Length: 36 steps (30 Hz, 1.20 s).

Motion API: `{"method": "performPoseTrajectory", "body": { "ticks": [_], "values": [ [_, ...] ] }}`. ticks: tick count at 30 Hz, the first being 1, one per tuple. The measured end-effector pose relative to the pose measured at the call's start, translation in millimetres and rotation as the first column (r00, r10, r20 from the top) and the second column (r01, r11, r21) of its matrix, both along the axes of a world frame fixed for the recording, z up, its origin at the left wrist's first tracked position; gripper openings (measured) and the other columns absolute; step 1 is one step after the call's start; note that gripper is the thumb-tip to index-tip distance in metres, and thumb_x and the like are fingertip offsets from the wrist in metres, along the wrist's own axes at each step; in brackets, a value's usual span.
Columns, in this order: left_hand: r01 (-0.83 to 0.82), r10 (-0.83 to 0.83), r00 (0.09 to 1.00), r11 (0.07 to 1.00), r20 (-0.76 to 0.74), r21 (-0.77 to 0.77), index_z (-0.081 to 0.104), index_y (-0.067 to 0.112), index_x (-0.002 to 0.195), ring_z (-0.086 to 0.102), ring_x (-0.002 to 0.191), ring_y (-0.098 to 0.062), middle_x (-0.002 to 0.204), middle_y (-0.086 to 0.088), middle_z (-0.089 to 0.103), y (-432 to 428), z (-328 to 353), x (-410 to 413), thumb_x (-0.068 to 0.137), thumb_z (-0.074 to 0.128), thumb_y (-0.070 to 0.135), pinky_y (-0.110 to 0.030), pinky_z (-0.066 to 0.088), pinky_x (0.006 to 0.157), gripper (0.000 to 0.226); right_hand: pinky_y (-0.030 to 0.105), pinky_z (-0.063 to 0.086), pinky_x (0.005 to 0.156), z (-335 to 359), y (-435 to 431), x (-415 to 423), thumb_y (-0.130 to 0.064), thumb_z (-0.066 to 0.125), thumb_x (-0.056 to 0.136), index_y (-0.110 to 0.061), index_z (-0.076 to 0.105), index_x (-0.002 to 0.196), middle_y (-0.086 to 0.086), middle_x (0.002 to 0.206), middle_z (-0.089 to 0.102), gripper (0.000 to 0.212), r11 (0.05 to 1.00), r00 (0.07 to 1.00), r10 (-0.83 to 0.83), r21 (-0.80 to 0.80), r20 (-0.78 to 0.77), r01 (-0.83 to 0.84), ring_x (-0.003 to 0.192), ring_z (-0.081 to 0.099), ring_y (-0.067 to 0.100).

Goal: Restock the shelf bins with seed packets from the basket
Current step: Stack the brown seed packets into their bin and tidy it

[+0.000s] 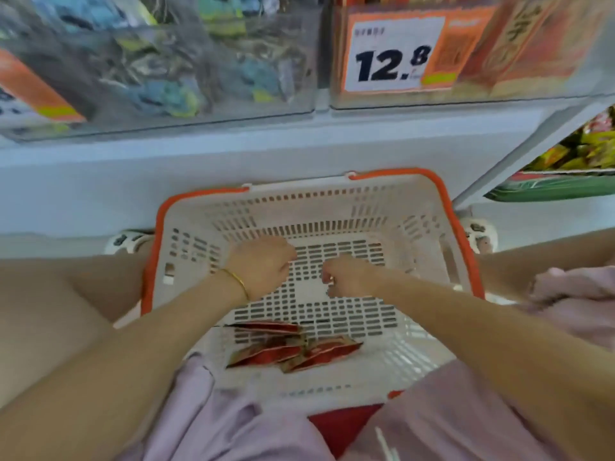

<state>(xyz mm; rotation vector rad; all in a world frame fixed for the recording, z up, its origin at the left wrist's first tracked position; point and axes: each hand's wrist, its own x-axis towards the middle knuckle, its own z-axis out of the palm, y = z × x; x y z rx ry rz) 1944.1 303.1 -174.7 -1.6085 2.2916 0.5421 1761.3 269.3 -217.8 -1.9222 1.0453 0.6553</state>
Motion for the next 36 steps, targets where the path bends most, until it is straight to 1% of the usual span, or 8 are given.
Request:
{"method": "performPoseTrajectory", "body": {
  "ticks": [4,7,15,21,26,29,32,36],
  "values": [
    [-0.02,-0.033,0.989,0.933,0.143,0.358,0.038,0.022,0.14,0.043,0.126,-0.021,0.142,-0.003,0.041,9.9,-47.0,15.8,0.096,0.045,0.024,-0.036,0.042,0.101,0.044,0.034,0.036,0.102,-58.4,37.5,-2.5,-0.044,0.063,0.086,-0.015,0.041,0.138,0.005,0.145,0.039,0.063,0.956,0.978,0.186,0.247,-0.096,-0.157,0.128,0.041,0.024],
    [-0.033,-0.114,0.958,0.868,0.263,0.495,0.037,0.02,0.14,0.048,0.12,-0.024,0.138,-0.005,0.045,22.4,-78.2,26.8,0.093,0.051,0.023,-0.037,0.045,0.099,0.049,0.041,0.034,0.108,-75.9,53.4,-8.2,-0.037,0.068,0.082,-0.017,0.035,0.144,0.004,0.148,0.037,0.073,0.913,0.946,0.289,0.339,-0.149,-0.225,0.134,0.037,0.025],
    [0.001,-0.239,0.913,0.811,0.33,0.585,0.04,0.018,0.135,0.052,0.114,-0.024,0.129,-0.003,0.049,43.4,-117.2,36.6,0.085,0.063,0.022,-0.035,0.049,0.089,0.055,0.036,0.047,0.082,-77.1,69.5,-12.0,-0.012,0.046,0.093,-0.014,0.057,0.11,0.008,0.11,0.061,0.021,0.914,0.906,0.406,0.03,-0.121,-0.405,0.102,0.058,0.027],
    [0.009,-0.23,0.916,0.831,0.329,0.556,0.049,0.016,0.122,0.056,0.105,-0.024,0.119,-0.004,0.055,47.4,-119.0,41.7,0.091,0.048,0.004,-0.033,0.047,0.085,0.033,0.029,0.045,0.082,-64.7,30.6,-31.4,-0.016,0.045,0.095,-0.015,0.063,0.107,0.003,0.107,0.065,0.022,0.969,0.964,0.241,0.072,-0.11,-0.234,0.095,0.057,0.018],
    [-0.195,0.131,0.978,0.848,0.161,0.493,0.052,0.012,0.113,0.05,0.081,-0.02,0.099,-0.003,0.057,35.8,-116.8,43.3,0.097,0.037,0.013,-0.029,0.042,0.071,0.022,0.03,0.047,0.086,-37.2,-8.1,-58.1,-0.016,0.047,0.095,-0.012,0.063,0.116,0.007,0.108,0.066,0.026,0.985,0.99,-0.103,0.126,-0.097,0.114,0.094,0.059,0.018],
    [-0.248,0.279,0.96,0.826,0.015,0.506,0.052,0.012,0.12,0.054,0.097,-0.023,0.117,-0.005,0.057,20.5,-110.0,40.1,0.099,0.034,0.017,-0.03,0.042,0.082,0.028,0.046,0.051,0.087,-24.0,-12.1,-66.8,-0.002,0.046,0.092,-0.014,0.059,0.117,0.016,0.11,0.065,0.031,0.857,0.879,-0.477,0.23,0.016,0.461,0.101,0.063,0.033],
    [-0.245,0.312,0.949,0.821,-0.047,0.515,0.047,0.014,0.133,0.048,0.119,-0.023,0.135,-0.005,0.049,4.8,-94.7,34.4,0.1,0.036,0.02,-0.03,0.037,0.097,0.035,0.054,0.05,0.09,-17.8,-13.5,-66.9,0.003,0.046,0.09,-0.019,0.054,0.126,0.016,0.113,0.065,0.043,0.777,0.787,-0.611,0.252,0.084,0.577,0.104,0.063,0.037],
    [-0.232,0.361,0.918,0.827,-0.167,0.512,0.046,0.016,0.137,0.044,0.125,-0.018,0.14,0.0,0.045,-14.2,-56.0,22.7,0.1,0.039,0.026,-0.026,0.033,0.101,0.038,0.043,0.055,0.082,-10.6,-12.1,-64.4,0.001,0.046,0.092,-0.027,0.058,0.114,0.006,0.098,0.07,0.038,0.61,0.631,-0.769,0.419,0.107,0.672,0.089,0.067,0.024]
  ]
}}
